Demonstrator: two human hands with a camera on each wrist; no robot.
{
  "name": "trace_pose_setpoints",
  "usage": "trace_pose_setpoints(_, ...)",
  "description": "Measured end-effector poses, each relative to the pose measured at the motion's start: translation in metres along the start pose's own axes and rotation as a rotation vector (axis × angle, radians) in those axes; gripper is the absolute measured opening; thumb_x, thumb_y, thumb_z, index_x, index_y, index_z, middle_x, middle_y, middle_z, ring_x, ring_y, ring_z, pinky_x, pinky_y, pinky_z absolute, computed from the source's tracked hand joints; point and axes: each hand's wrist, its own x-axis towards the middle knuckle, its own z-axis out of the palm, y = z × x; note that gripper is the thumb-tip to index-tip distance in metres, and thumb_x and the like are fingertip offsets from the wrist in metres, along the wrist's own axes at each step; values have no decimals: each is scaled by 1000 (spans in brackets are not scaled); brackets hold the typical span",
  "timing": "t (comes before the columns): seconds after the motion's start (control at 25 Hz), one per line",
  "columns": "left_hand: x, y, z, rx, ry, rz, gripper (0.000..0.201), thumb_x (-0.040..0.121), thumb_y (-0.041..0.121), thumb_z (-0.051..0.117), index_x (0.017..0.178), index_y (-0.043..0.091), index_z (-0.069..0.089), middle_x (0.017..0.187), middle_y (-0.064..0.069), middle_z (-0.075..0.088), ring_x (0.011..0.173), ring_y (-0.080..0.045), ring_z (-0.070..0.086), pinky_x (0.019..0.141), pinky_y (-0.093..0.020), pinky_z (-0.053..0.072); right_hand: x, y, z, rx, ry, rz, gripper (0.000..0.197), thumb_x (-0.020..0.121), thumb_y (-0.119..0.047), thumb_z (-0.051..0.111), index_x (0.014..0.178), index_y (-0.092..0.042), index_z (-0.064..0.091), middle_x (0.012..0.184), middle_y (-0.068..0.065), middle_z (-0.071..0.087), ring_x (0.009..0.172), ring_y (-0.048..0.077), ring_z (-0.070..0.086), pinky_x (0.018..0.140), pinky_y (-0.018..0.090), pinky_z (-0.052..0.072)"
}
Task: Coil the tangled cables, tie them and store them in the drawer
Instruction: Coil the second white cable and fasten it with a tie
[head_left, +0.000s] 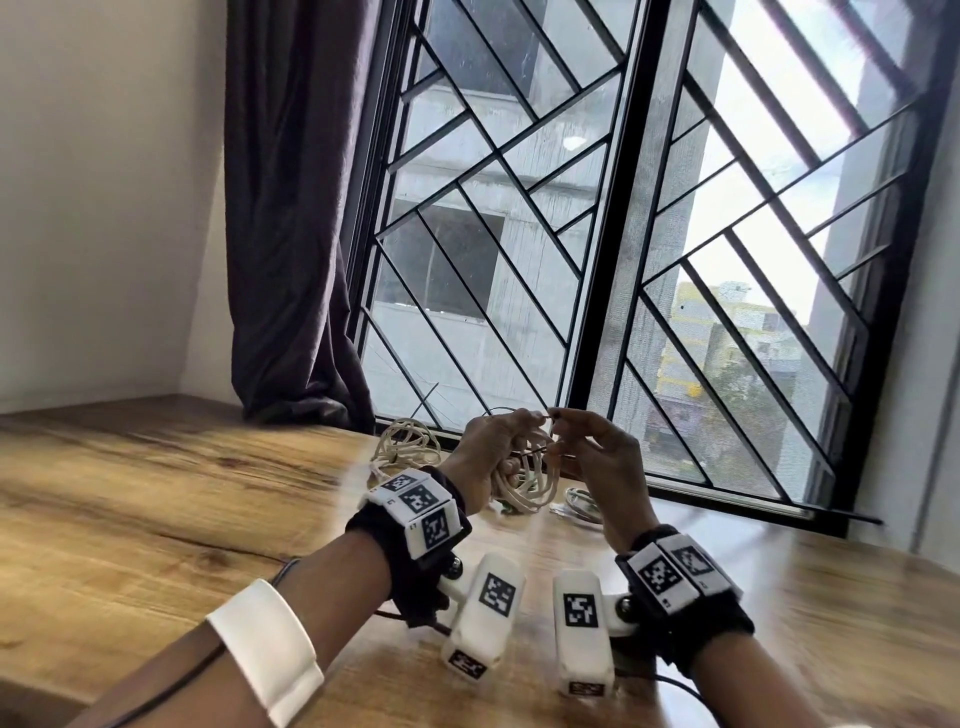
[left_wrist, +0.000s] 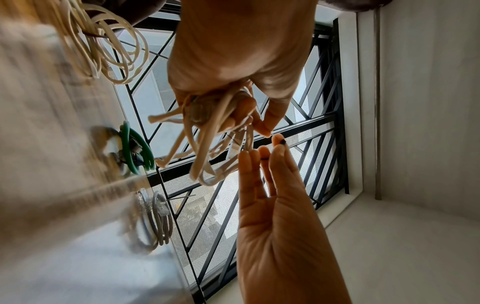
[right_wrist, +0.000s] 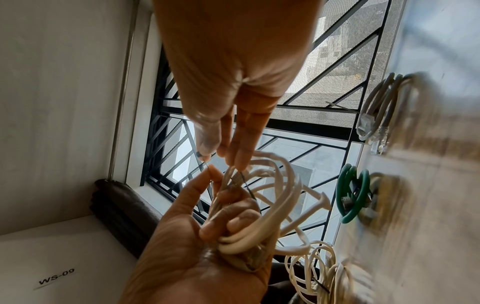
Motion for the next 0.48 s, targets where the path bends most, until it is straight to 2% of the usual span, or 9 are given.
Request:
trace_pose_setpoints(0.12, 0, 0, 1, 6, -8, -2, 16, 84, 27, 64, 71, 17, 61, 48, 11, 49, 43, -7, 27, 41, -14, 25, -1, -2, 0, -16, -13, 3, 22, 88, 4, 55, 91, -12, 69, 80, 11, 62, 60, 12, 59, 55, 18, 51)
trace_pose_setpoints(0.32, 2, -1, 0, 7, -2, -4, 18, 83, 27, 65, 69, 16, 60, 55, 7, 45, 42, -7, 26, 40, -15, 24, -1, -2, 1, -23, -7, 1, 24, 87, 4, 56, 86, -16, 70, 71, 4, 61, 56, 9, 59, 54, 19, 51)
trace_pose_setpoints(0.48, 3, -2, -2, 31, -12, -10, 18, 83, 27, 65, 70, 16, 60, 58, 5, 46, 42, -7, 27, 41, -14, 25, -2, -2, 1, -41, -18, 9, 23, 86, 2, 58, 85, -17, 71, 71, 4, 61, 55, 8, 59, 55, 20, 53)
